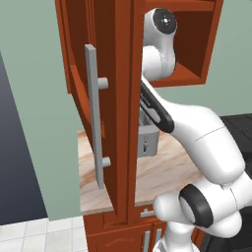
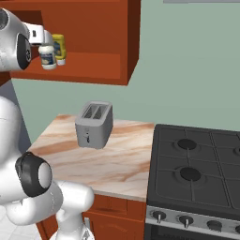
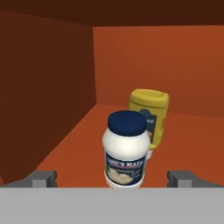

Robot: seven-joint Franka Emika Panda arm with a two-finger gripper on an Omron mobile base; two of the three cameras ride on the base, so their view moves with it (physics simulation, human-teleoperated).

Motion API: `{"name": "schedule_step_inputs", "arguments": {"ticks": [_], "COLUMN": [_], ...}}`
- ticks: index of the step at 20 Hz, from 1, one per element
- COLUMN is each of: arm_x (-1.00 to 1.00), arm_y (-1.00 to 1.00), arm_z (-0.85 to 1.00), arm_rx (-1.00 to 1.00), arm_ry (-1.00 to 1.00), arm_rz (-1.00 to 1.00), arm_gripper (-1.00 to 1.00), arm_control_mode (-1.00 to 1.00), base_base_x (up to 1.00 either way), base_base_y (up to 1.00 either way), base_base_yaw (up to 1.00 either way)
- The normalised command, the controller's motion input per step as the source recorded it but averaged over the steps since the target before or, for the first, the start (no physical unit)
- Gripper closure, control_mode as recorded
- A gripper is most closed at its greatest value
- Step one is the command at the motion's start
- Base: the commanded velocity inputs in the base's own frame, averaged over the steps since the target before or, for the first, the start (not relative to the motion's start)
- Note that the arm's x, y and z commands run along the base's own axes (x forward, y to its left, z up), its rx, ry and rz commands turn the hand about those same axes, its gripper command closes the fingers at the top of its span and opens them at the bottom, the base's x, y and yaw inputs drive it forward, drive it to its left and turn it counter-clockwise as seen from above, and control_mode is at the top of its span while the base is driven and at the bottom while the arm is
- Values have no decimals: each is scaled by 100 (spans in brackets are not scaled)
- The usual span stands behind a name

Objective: Move the mustard and mayonnaise from the cabinet to the dining counter.

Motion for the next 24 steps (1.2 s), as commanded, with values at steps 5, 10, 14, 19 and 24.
{"name": "schedule_step_inputs", "arguments": {"ticks": [5, 10, 14, 19, 24], "arm_x": [39, 20, 13, 12, 18], "arm_y": [8, 2, 2, 0, 0], "arm_z": [-2, -1, -2, -5, -9], "arm_rx": [0, 0, 0, 2, 5], "arm_ry": [-2, -1, 0, 0, 0], "arm_rz": [-2, -2, -2, -1, 0], "arm_gripper": [-100, -100, -100, -100, -100], "arm_control_mode": [-100, -100, -100, -100, -100], "base_base_x": [0, 0, 0, 0, 0], "base_base_y": [0, 0, 0, 0, 0], "base_base_yaw": [0, 0, 0, 0, 0]}}
